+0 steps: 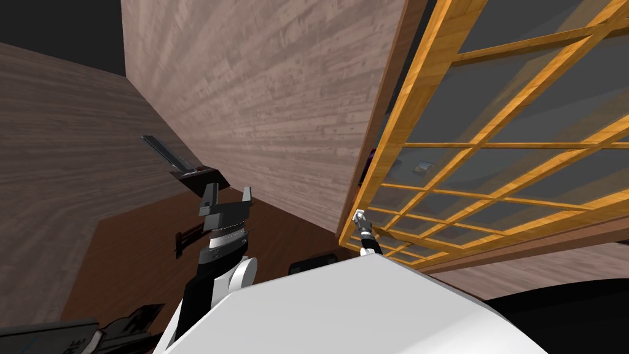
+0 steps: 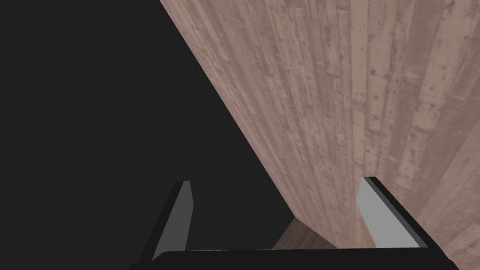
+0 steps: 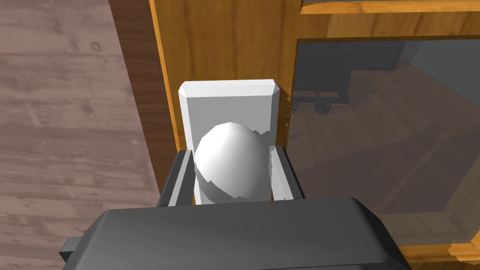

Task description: Pull the door open

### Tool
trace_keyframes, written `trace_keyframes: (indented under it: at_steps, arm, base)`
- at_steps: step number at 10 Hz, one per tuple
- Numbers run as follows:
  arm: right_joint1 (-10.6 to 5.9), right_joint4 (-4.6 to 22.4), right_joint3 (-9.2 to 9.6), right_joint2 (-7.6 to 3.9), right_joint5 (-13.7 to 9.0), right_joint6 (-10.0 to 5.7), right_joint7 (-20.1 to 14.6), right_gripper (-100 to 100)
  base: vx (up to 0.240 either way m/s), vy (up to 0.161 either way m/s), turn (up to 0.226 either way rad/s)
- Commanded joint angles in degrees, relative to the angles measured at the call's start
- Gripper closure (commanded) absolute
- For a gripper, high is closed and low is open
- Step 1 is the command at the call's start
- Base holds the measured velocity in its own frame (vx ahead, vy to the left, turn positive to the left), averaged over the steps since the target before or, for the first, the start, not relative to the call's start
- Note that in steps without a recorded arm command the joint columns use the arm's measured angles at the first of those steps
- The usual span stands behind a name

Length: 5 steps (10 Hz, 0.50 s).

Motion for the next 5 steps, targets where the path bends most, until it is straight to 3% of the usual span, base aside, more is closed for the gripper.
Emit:
trace_keyframes:
  at_steps: [1,5]
  arm:
    - [0.50,-0.4,1.08,-0.40,0.5,-0.06,-1.0,100]
    - [1.80,-1.7,4.71,-2.59,2.3,-0.60,-4.5,100]
  base:
    - [-0.218,0.004,0.084]
    - [-0.247,-0.016,0.118]
